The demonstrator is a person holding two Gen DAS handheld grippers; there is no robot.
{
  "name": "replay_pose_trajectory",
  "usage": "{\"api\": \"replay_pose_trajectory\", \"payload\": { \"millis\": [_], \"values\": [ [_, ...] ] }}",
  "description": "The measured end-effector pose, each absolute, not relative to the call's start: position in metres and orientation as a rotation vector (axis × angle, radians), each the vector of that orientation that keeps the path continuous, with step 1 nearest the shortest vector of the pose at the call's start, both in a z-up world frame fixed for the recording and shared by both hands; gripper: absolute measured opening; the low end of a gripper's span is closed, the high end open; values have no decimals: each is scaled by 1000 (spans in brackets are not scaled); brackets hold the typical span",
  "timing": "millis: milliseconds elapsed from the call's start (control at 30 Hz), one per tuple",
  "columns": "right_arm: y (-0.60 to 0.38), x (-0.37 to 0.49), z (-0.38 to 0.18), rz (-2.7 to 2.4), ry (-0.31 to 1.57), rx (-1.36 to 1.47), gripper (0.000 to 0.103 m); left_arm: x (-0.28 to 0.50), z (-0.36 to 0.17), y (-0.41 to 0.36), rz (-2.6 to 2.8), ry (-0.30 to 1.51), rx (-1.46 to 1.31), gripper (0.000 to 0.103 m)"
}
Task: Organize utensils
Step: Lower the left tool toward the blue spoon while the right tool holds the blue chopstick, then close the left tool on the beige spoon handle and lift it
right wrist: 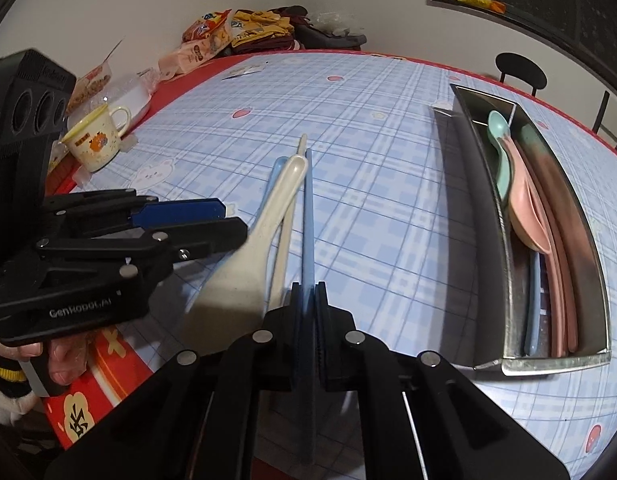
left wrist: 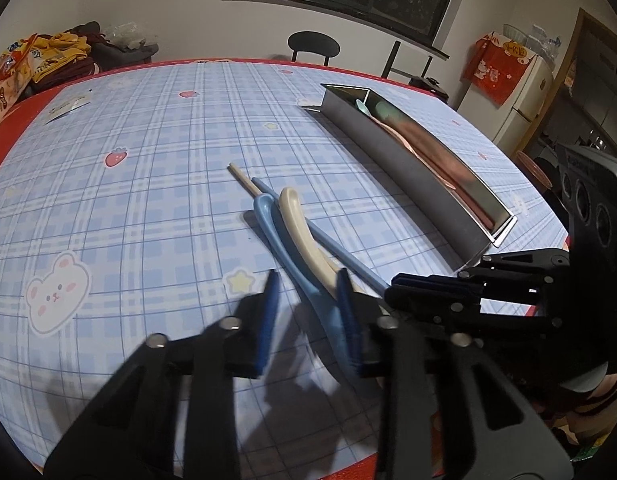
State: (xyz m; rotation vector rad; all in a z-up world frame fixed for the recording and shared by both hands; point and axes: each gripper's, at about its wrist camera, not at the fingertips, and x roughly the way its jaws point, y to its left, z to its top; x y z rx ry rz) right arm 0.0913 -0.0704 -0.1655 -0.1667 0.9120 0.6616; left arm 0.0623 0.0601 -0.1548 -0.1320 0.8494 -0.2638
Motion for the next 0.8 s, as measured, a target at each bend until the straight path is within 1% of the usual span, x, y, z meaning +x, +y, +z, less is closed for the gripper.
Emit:
{"api": "replay_pose_trajectory", "payload": {
  "millis": [67, 300, 400, 467, 633, 800],
  "values": [
    [-75, 94, -166, 672, 918, -133, 7, 61, -154, 59, -283, 851, -138, 25],
    [-78, 95, -168, 686, 916, -104, 7, 64, -153, 47, -317, 893, -157, 25],
    [-80, 96, -168, 694, 919, -87, 7, 61, -153, 44, -321, 895, -157, 28],
    [-82, 96, -168, 697, 920, -81, 7, 60, -154, 44, -321, 901, -166, 34],
    [-84, 96, -169, 703, 923, -67, 7, 63, -155, 39, -308, 916, -134, 40],
    [-87, 98, -169, 710, 931, -42, 7, 77, -158, 36, -302, 932, -100, 40]
  ]
}}
